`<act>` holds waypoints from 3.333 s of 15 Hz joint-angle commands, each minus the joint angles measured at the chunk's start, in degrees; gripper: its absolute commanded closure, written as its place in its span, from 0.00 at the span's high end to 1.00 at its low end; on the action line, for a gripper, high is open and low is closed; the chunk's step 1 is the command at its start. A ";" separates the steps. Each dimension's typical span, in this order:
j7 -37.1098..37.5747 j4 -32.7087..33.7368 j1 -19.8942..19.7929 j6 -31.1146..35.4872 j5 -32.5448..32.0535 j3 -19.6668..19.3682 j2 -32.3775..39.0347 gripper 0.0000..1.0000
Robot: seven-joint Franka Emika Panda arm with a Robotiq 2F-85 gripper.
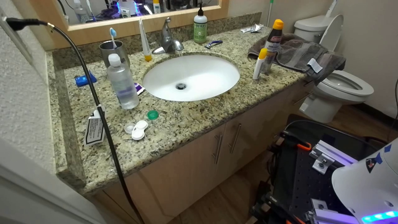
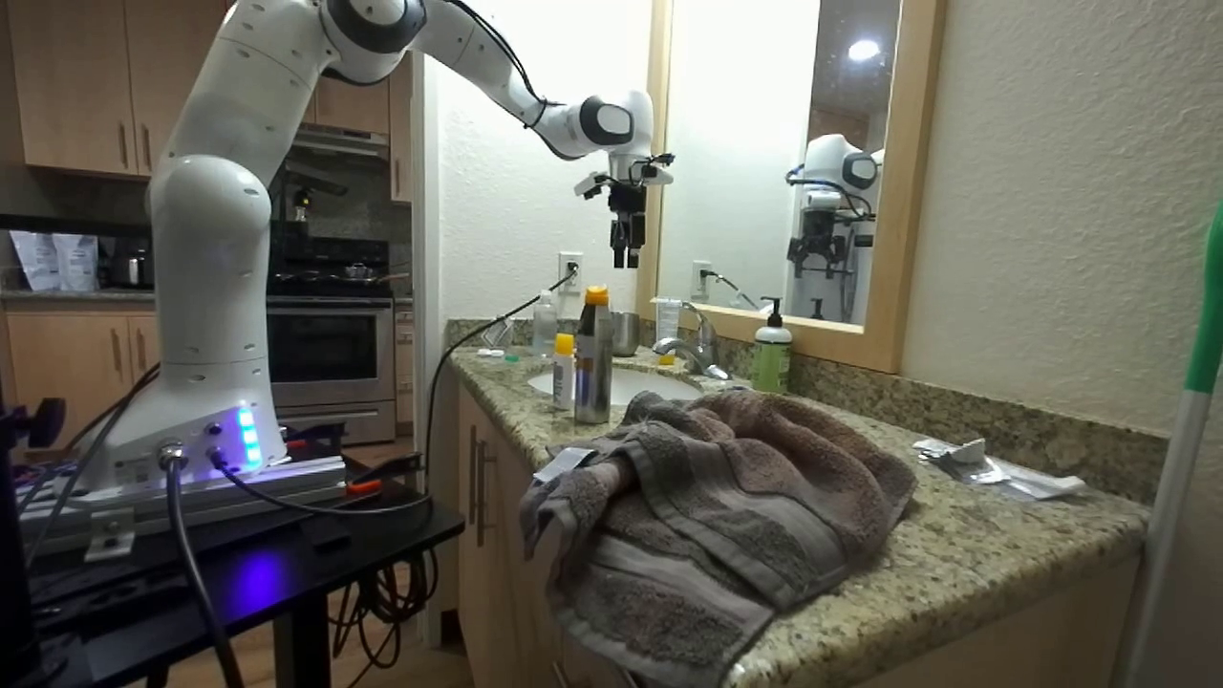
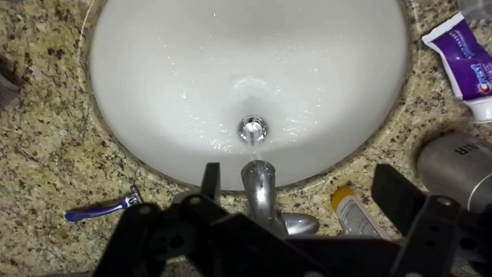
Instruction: Close the tap
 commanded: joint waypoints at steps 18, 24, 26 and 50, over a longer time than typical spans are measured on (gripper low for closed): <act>5.55 23.20 -3.20 -2.41 0.69 -0.89 22.55 1.00; 3.00 36.91 -7.45 -7.15 4.65 0.38 29.38 1.00; 3.21 31.30 -6.09 -4.56 3.31 -0.67 26.22 1.00; 14.67 36.92 -7.16 -9.92 4.56 -3.65 29.54 1.00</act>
